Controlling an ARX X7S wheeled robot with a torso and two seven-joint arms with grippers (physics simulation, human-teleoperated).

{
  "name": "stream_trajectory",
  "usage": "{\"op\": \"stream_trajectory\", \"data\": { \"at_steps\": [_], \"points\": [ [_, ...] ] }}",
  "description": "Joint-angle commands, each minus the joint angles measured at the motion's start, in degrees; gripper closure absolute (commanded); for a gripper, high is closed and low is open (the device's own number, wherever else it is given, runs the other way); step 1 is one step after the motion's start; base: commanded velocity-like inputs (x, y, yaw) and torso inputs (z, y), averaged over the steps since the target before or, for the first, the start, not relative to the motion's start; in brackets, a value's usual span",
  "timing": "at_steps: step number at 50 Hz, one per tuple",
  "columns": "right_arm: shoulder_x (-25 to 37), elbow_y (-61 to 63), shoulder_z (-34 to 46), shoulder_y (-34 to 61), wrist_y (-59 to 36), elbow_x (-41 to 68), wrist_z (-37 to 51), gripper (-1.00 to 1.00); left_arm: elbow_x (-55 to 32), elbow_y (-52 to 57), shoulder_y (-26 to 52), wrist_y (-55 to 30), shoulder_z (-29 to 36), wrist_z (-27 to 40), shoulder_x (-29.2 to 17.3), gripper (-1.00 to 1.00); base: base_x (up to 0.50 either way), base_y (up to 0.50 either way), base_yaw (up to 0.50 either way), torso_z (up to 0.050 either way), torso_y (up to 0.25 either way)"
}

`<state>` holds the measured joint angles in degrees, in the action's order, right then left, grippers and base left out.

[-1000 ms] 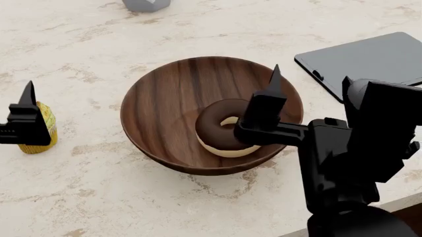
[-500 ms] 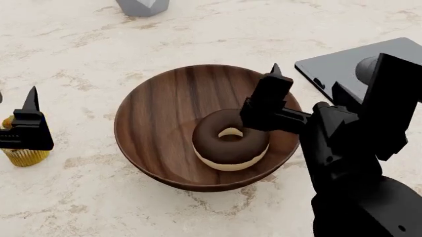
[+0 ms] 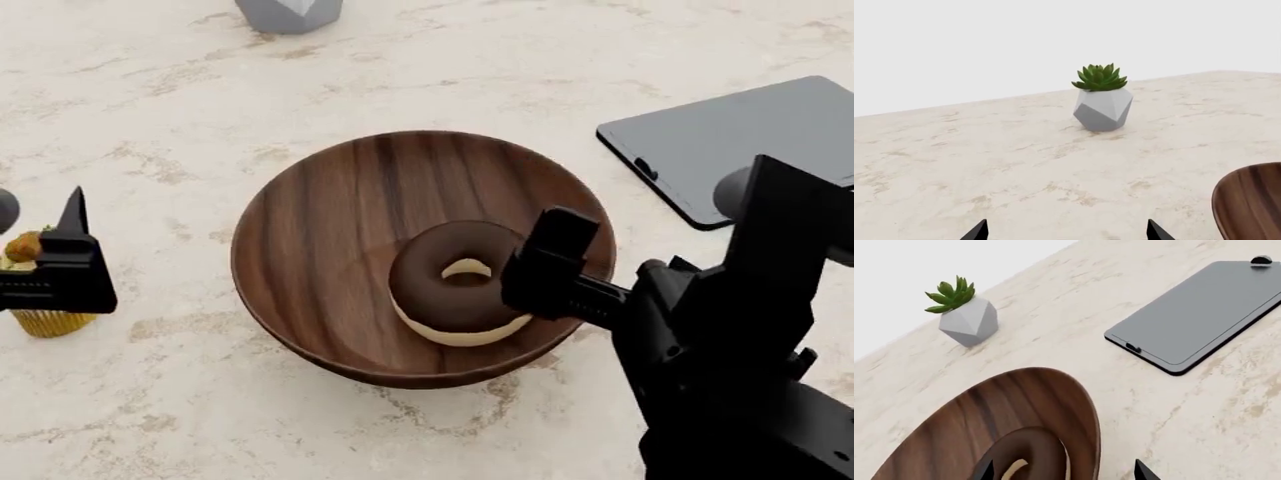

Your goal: Pick up the bowl with donut and place it on the tray. Pick up the cupcake and place it on the tray.

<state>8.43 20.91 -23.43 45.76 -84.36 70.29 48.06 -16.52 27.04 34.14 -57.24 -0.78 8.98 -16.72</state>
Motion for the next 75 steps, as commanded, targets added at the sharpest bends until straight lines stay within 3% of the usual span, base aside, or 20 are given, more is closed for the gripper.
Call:
{"op": "stream_trajectory", "data": {
  "at_steps": [1,22,25,37,44,53,54,64,75],
  "points": [
    [2.39,-5.75,2.17,-1.23,3.39,1.12,-1.70,-1.00,0.29,-0.84,0.03,0.64,0.80,0.34,-0.01,-1.00,0.00,0.00,0.00,0.000,0.000],
    [2.25,-9.76,1.79,-2.46,6.20,2.98,-2.96,-1.00,0.31,-2.06,0.13,1.53,1.60,0.65,-0.11,-1.00,0.00,0.00,0.00,0.000,0.000],
    [2.27,-22.55,1.99,-0.95,12.48,-0.45,-13.34,-1.00,0.65,-3.10,-0.80,2.92,1.88,0.62,-0.07,-1.00,0.00,0.00,0.00,0.000,0.000],
    [2.66,-30.02,4.89,-0.29,18.21,-4.90,-20.65,-1.00,0.84,-3.72,-0.89,3.40,2.34,0.89,-0.30,-1.00,0.00,0.00,0.00,0.000,0.000],
    [-0.77,-19.13,0.97,-4.98,13.25,2.81,-10.04,-1.00,0.74,-4.00,-0.85,3.60,2.42,0.98,-0.33,-1.00,0.00,0.00,0.00,0.000,0.000],
    [-1.32,-17.68,0.84,-6.07,13.15,4.65,-7.96,-1.00,0.65,-4.21,-1.01,3.95,2.61,1.07,-0.40,-1.00,0.00,0.00,0.00,0.000,0.000],
    [0.36,-22.69,3.48,-4.54,16.17,0.24,-13.83,1.00,0.66,-3.98,-1.12,3.84,2.61,1.18,-0.42,-1.00,0.00,0.00,0.00,0.000,0.000],
    [1.30,-25.72,3.93,-3.87,20.41,-2.40,-16.84,1.00,0.59,-4.49,-1.41,4.41,2.93,1.17,-0.41,-1.00,0.00,0.00,0.00,0.000,0.000],
    [-1.78,-12.98,-1.47,-7.06,17.73,5.89,-2.17,1.00,0.64,-5.51,-1.99,5.70,3.18,1.16,-0.44,-1.00,0.00,0.00,0.00,0.000,0.000]
  ]
}}
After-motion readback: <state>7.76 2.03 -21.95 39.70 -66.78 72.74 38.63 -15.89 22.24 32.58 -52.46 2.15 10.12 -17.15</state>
